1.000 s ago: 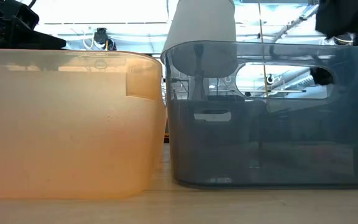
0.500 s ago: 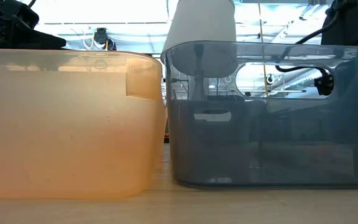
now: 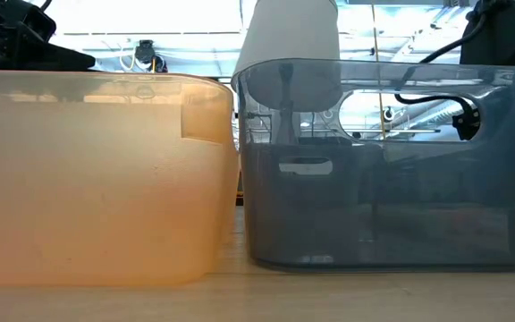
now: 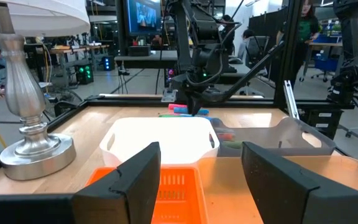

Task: Pick & Place Markers
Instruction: Put the green pen into the orange basket

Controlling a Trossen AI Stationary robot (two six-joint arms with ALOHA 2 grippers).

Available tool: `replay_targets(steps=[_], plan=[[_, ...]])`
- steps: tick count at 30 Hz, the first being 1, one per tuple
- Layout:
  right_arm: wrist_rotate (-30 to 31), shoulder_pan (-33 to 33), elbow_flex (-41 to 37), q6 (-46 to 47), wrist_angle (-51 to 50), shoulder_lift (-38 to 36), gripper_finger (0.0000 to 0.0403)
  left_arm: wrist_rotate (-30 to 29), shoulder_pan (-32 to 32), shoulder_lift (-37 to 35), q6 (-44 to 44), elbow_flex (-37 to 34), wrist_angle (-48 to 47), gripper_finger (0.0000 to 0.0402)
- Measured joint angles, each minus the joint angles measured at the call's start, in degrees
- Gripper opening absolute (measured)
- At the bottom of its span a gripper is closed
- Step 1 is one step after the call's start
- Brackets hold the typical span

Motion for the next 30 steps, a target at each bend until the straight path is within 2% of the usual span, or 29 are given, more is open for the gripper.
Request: replay_targets(steps=[5,8,22,30], plan=[[0.71,-0.01,0.0,-0.04,0.39,0.0,0.0013,0.0,0.01,0.0,0.01,0.0,-0.03,0.0228],[1.71,-0.01,0.02,0.9,1.86,0.0,0.0003,0.0,0.0,0.0,-0.01,0.0,-0.02,0.0228],[2.21,-1.59,0.02,0.91,5.06,-0.02,0.0092,0.0,0.0,0.0,0.01,0.0,-0.01,0.0228],[3.6,-3.69,-1.82,0.67,5.79,-0.16,0.0106,0.0,-0.01,0.0,0.0,0.0,-0.01,0.0228]])
